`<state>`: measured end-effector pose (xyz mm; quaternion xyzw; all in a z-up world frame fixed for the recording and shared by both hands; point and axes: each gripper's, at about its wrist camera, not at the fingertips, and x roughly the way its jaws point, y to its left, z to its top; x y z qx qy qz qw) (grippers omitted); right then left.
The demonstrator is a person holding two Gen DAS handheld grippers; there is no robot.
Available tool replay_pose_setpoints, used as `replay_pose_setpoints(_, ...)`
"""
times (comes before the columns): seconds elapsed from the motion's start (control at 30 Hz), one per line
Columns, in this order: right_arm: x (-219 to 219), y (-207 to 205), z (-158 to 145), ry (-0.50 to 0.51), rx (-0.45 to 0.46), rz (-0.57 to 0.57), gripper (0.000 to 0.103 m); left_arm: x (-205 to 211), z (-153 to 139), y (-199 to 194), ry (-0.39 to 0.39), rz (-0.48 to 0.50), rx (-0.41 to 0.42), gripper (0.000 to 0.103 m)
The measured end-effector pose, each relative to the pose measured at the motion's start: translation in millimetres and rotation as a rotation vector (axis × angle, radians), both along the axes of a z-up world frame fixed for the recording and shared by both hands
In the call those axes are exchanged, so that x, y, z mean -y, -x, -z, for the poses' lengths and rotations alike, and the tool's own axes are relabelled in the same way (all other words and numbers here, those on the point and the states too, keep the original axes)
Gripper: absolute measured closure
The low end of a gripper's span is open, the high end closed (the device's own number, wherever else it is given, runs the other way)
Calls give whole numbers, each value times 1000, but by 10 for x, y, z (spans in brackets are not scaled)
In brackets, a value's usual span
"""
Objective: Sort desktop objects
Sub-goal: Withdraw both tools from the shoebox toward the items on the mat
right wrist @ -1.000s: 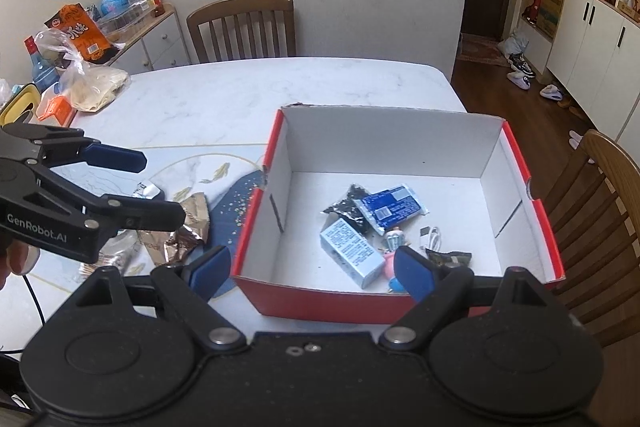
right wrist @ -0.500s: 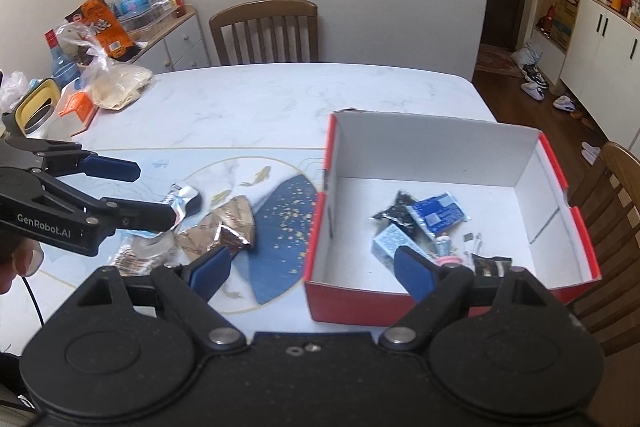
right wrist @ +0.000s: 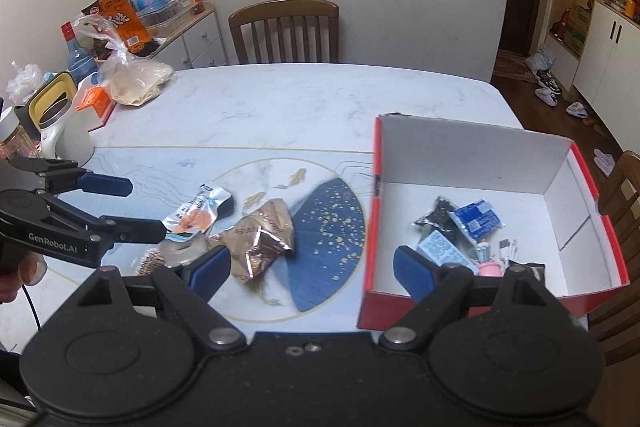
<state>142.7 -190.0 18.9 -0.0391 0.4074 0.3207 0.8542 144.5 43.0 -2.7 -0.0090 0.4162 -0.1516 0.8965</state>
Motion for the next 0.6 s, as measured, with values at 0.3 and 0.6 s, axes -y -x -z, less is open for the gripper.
replay_pose_setpoints(0.3,-291,44,20,10,3,-28,14,-187,227,71,-21,-23,-37,15)
replay_pose_setpoints(0.6,-539,36,91,22,-1,-53,15,-271,475,135,-27,-39,-90,15)
